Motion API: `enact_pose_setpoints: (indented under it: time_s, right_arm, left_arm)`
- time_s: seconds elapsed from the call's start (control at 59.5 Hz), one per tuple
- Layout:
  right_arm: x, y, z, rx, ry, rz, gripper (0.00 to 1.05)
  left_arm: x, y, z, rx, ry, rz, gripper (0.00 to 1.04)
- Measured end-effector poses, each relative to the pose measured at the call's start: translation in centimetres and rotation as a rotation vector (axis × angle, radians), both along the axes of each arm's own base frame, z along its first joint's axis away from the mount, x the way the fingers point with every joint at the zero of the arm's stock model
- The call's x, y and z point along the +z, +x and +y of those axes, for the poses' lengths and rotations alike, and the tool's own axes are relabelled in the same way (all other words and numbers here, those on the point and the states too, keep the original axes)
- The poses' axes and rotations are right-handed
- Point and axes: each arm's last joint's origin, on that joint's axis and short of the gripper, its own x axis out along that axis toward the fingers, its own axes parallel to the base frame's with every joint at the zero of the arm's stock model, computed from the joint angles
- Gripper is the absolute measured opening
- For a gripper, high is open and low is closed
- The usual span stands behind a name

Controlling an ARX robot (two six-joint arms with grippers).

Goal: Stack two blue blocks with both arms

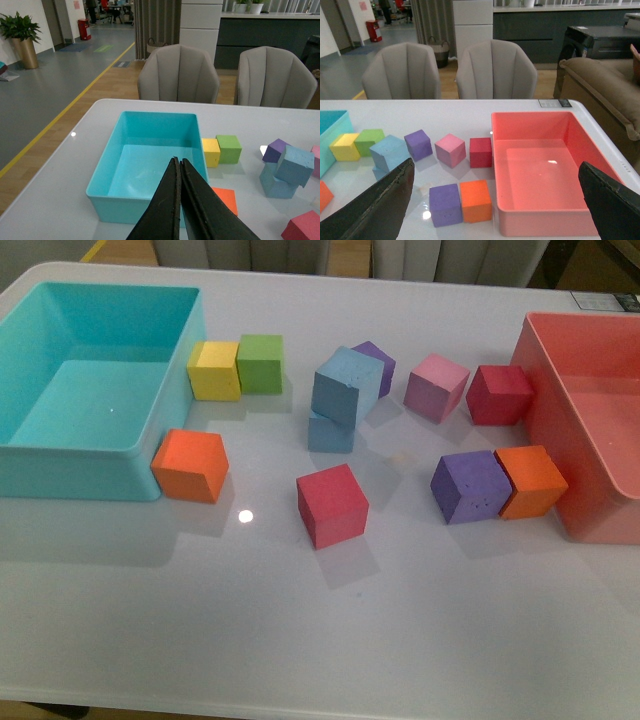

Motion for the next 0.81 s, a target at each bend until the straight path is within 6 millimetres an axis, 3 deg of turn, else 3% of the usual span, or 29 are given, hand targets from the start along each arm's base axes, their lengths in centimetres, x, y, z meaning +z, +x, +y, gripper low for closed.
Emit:
enact_pose_setpoints:
  time_s: [0.404,0.74,0.807]
  right_arm:
    - [0.0,0.0,0.0,0.000,0.000,0.000,0.96]
    - [0.0,0.0,0.0,0.000,0.000,0.000,0.96]
    - [0.0,0.0,0.0,0.000,0.000,0.000,0.96]
  left_arm:
    - [-0.3,-1.5,0.0,0.000,0.001,0.007,0.02]
    - [-0.3,-1.6,0.0,0.000,0.001,0.005,0.02]
    - [-0.3,-1.6,0.0,0.000,0.001,0.005,0.12]
